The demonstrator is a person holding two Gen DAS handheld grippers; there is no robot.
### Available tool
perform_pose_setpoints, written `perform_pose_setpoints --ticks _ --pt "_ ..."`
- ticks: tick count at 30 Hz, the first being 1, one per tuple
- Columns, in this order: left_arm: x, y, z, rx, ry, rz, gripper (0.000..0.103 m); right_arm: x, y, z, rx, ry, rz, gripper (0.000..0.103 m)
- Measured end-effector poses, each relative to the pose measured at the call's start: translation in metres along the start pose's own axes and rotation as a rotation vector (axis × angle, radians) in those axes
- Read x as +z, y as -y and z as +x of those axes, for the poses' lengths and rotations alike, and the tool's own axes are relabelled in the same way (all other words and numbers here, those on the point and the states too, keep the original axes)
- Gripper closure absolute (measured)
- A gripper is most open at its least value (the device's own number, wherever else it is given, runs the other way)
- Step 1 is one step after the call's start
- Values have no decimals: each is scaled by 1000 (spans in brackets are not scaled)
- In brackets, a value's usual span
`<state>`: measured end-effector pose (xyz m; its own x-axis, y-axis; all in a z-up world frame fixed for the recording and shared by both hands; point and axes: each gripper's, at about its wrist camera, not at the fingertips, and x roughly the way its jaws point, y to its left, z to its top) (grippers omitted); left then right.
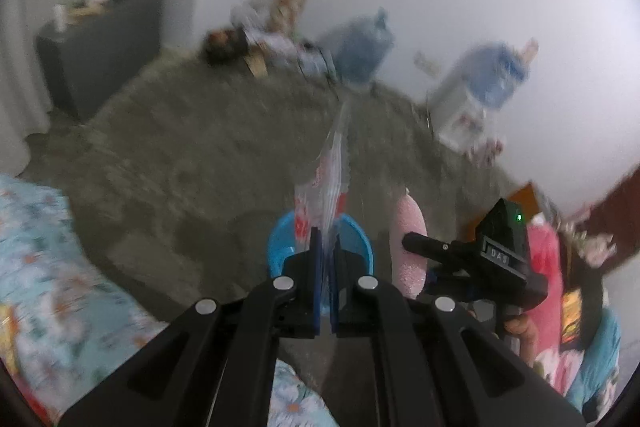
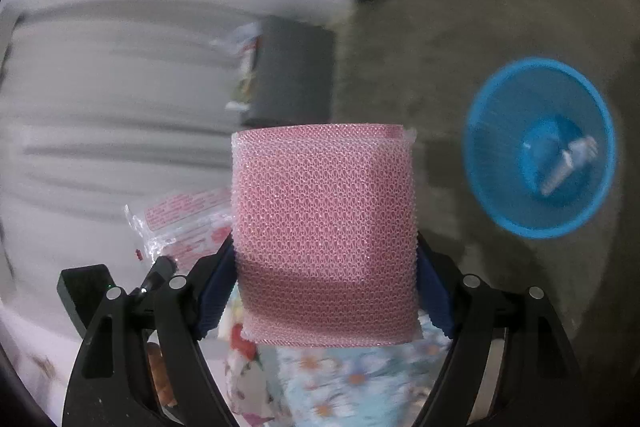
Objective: Collect trash
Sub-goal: 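Move both items over the blue wastebasket and open both grippers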
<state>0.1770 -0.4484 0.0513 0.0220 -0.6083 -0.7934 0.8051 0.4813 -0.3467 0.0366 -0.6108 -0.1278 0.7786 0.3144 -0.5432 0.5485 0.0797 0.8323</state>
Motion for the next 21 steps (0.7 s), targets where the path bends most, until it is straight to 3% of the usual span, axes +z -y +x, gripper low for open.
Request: perform_pose_setpoints --ticks 6,12,14,17,21 --pt "-3 24 116 -13 -181 34 100 26 77 9 -56 24 161 27" --pt "-6 31 207 8 -292 69 98 57 129 33 -120 12 252 22" --pt "-8 29 225 33 -314 70 92 67 142 56 -159 -9 271 18" --pt "-10 26 238 94 -302 73 70 73 163 62 -212 -13 295 15" --pt "-10 24 228 114 -269 94 67 70 177 72 -279 -19 303 15"
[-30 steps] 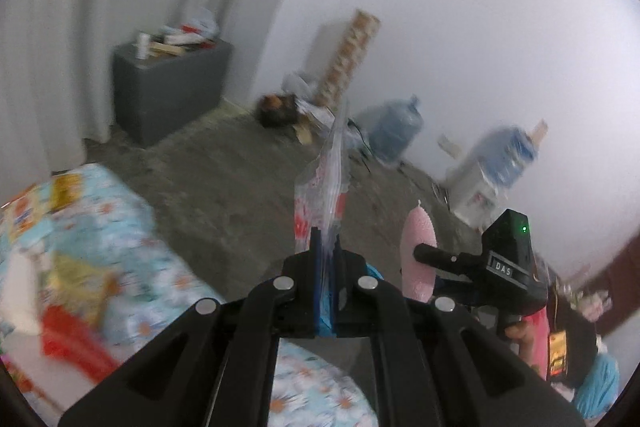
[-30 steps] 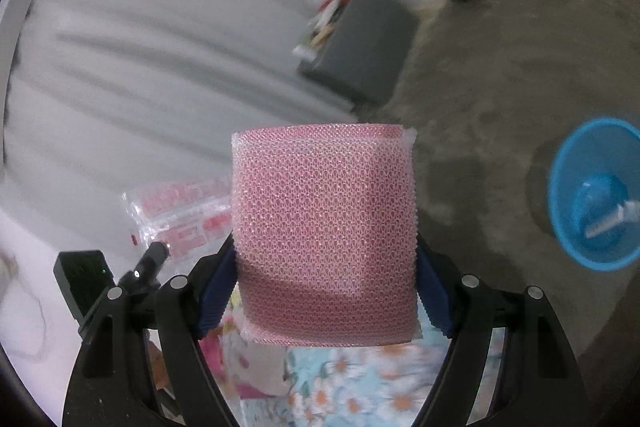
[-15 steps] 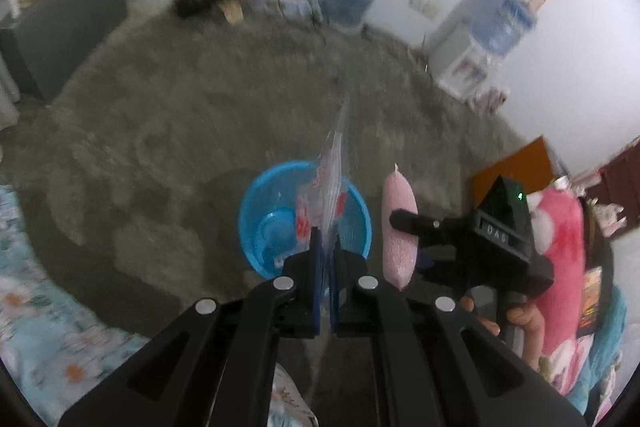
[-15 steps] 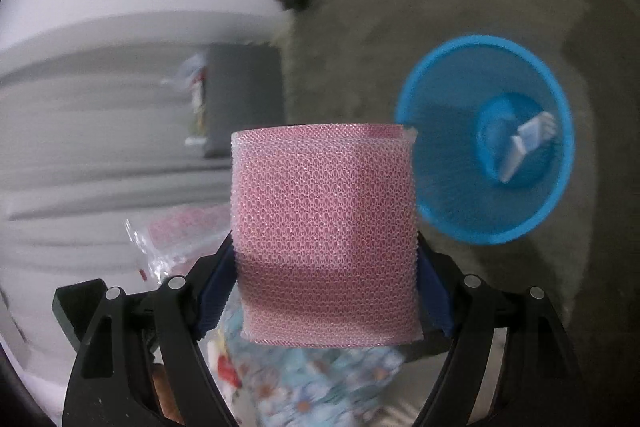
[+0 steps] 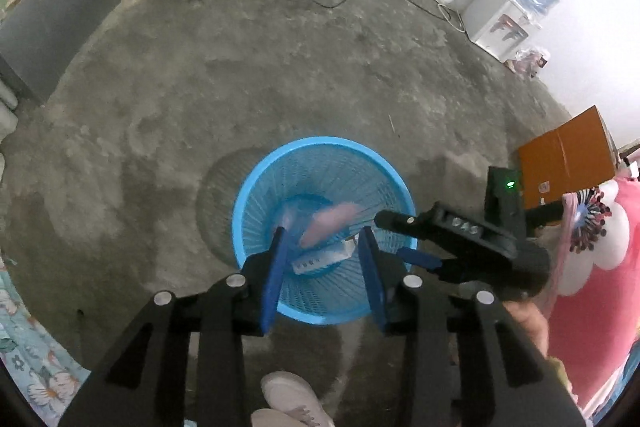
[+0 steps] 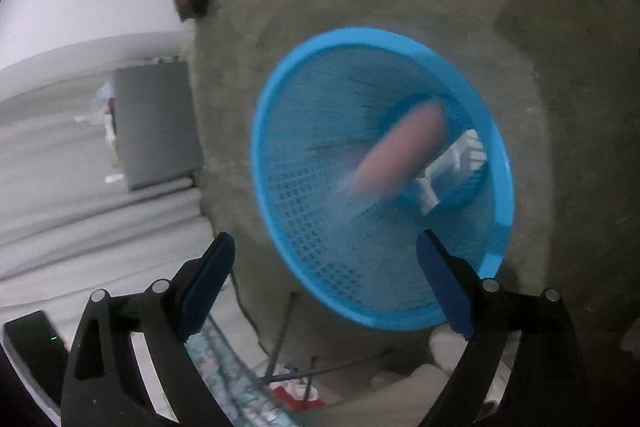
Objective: Collect trash
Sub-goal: 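Move both items over the blue wastebasket and open both grippers, then grasp the red wrapper with the right gripper while the left gripper grasps the white paper cup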
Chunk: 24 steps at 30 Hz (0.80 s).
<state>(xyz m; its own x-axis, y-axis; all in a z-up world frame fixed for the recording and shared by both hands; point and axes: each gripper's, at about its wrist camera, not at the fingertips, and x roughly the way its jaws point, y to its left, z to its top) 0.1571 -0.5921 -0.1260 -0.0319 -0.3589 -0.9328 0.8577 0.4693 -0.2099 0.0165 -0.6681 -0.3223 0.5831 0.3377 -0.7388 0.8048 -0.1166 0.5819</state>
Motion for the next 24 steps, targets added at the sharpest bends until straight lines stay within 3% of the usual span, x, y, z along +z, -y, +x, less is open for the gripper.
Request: perform_pose_setpoints --ticks 5,11,14,16,20,24 --pt "-2 5 -48 9 90 63 66 -12 -9 -11 5 36 -24 15" --pt "-27 -7 -170 -33 257 59 63 -53 -82 -57 2 163 -270 15" --pt "-58 -20 -248 -9 364 58 55 -85 -124 -80 2 193 -430 15" --pt "-87 -36 -306 46 450 36 50 -112 -155 -97 29 200 -536 15" --pt "-152 -78 -392 129 576 -93 43 -165 -210 -128 110 195 -713 15" --pt "-231 -129 -457 204 654 -254 42 -221 -254 -125 189 73 -844 15"
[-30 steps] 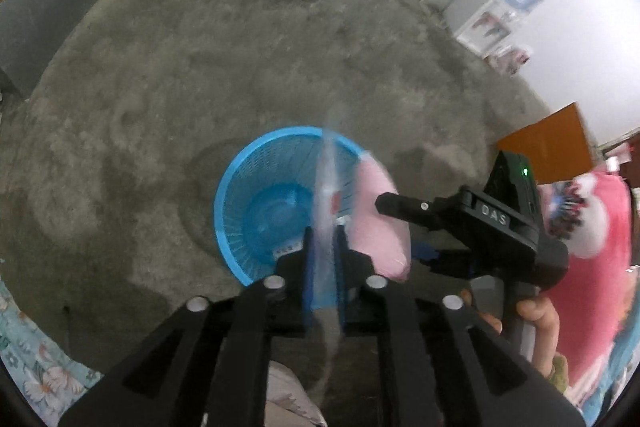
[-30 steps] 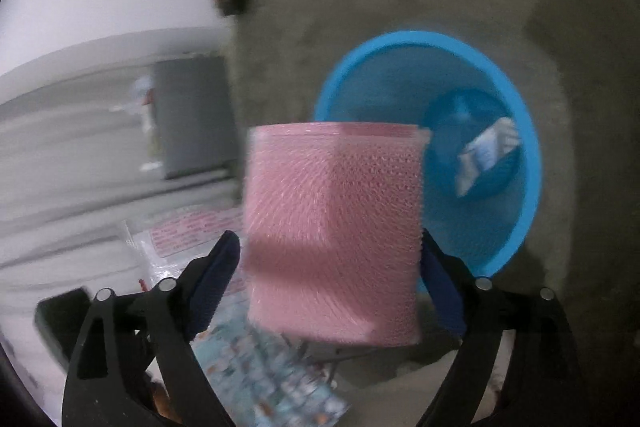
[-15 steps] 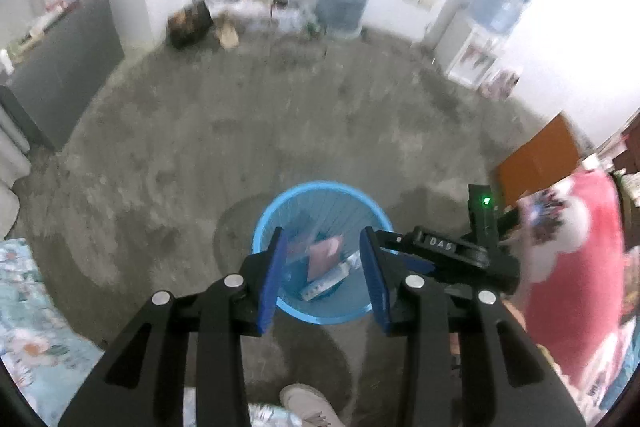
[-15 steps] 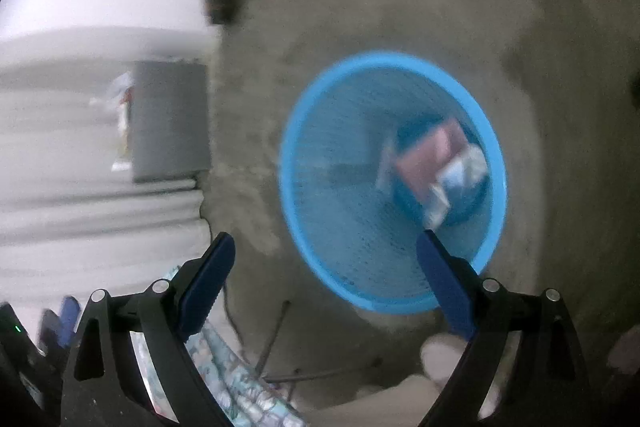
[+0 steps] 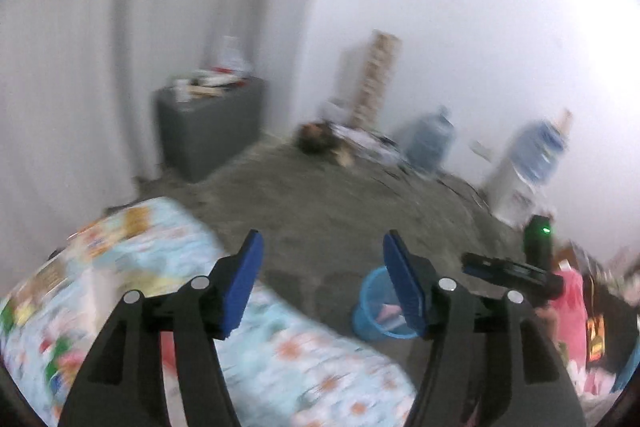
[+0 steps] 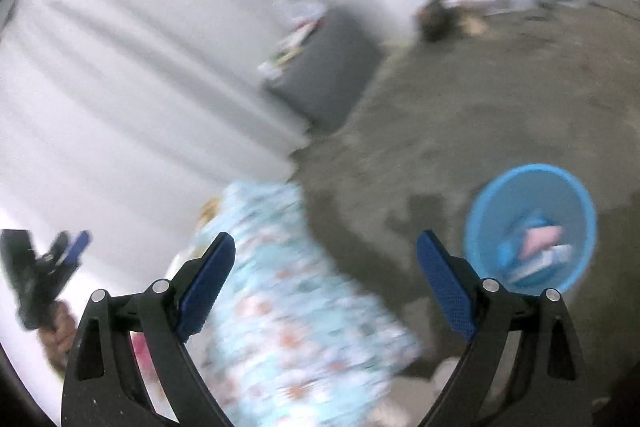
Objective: Collect trash
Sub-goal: 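Grasp the red wrapper with the right gripper while the left gripper grasps the white paper cup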
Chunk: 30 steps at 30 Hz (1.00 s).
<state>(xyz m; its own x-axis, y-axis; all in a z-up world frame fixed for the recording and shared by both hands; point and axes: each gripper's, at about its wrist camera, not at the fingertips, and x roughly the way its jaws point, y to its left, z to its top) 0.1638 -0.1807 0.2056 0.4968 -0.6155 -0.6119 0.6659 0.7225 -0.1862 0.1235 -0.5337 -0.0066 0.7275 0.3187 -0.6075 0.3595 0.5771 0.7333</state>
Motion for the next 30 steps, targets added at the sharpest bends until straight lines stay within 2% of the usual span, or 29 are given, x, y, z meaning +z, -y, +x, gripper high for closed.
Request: perform_pose_setpoints --ticks 2,4,8,13,16,19,21,25,27,30 --pt "-11 -39 -35 78 38 -52 41 -6 -25 16 67 -68 -32 15" --pt "-25 -78 -62 138 58 -120 41 -12 -53 35 91 -135 -65 15" --pt "-57 -145 -92 193 58 -267 41 -30 -96 85 137 -290 -102 15" --pt "-97 -212 -102 172 45 -434 41 -52 -154 137 193 -430 -135 19" --pt "-111 -234 -102 141 47 -470 42 -65 -194 157 179 -462 -208 22" --pt "-106 -240 -93 124 32 -423 42 -75 -222 174 149 -479 -295 26" --pt "-99 -243 -80 117 -9 -364 42 -85 -235 189 121 -491 -354 28" --pt "-88 -243 -32 145 -168 -201 42 -106 -249 221 77 -529 -432 29" --pt "-87 -242 -6 195 -246 -106 45 -114 -256 235 40 -520 -499 29" --pt "-85 -239 24 230 -318 -12 50 -120 -263 250 18 -526 -567 29"
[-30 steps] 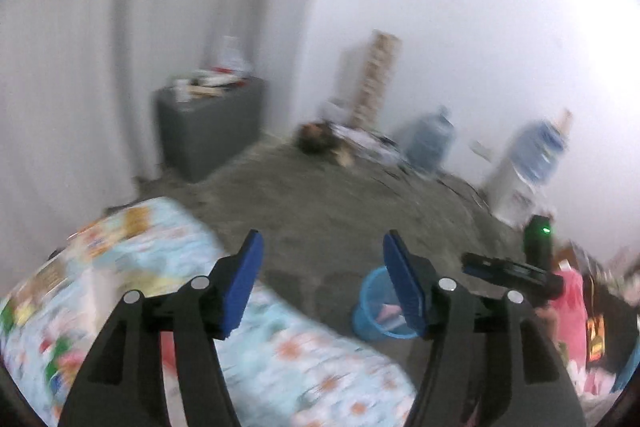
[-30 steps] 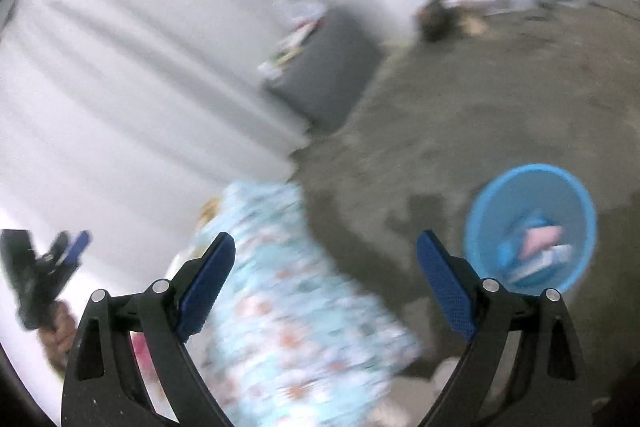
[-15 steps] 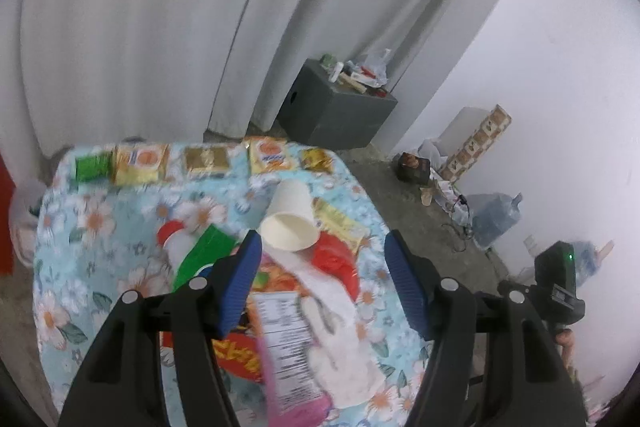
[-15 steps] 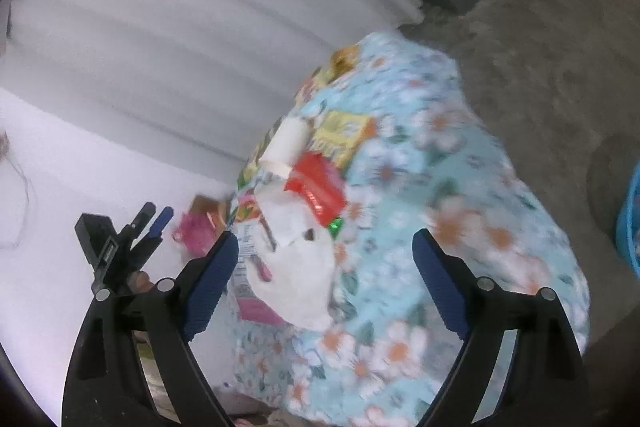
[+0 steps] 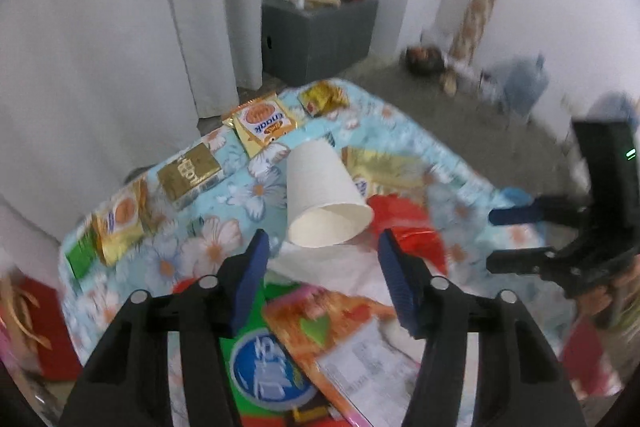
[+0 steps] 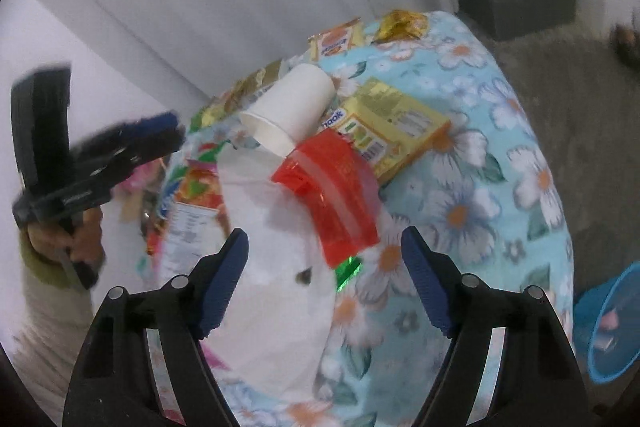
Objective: Collect trash
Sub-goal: 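Grasp the red wrapper with the right gripper while the left gripper grasps the white paper cup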
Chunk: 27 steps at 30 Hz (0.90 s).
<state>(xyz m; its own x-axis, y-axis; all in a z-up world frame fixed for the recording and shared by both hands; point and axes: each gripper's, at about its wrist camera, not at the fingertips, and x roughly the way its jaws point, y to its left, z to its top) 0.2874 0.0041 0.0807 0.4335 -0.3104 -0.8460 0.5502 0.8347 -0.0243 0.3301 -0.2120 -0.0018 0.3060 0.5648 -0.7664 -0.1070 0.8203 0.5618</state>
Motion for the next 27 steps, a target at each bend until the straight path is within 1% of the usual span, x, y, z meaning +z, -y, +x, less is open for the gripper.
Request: perform_pose_setpoints --ticks 3,7,10,13,15,16,17,18,21,23,24,27 --pt "5 7 20 7 -42 69 53 5 -5 13 -17 -19 -45 29" --pt "11 17 48 67 -99 155 58 10 -10 28 -45 -41 -96 29" --pt "14 19 61 107 -113 183 61 12 -12 37 -53 -58 -117 29" --pt "18 19 67 126 -113 206 68 11 -15 44 -57 -67 -136 29" --pt "20 18 71 139 -115 213 76 11 -15 49 -56 -75 -138 33" --pt "20 17 72 145 -114 214 77 11 -15 50 -53 -79 -135 36" --pt "20 17 72 148 -113 214 81 11 -13 52 -47 -82 -127 41" --pt "20 15 72 154 -110 212 85 11 -11 54 -44 -86 -117 42" --pt "19 12 72 149 -111 202 94 12 -5 57 -34 -85 -95 55" --pt "17 10 72 150 -111 197 98 12 1 57 -25 -87 -74 66" --pt "16 9 72 152 -108 196 99 12 3 57 -17 -87 -64 69" --pt "15 9 70 152 -97 189 100 11 10 53 6 -87 -37 73"
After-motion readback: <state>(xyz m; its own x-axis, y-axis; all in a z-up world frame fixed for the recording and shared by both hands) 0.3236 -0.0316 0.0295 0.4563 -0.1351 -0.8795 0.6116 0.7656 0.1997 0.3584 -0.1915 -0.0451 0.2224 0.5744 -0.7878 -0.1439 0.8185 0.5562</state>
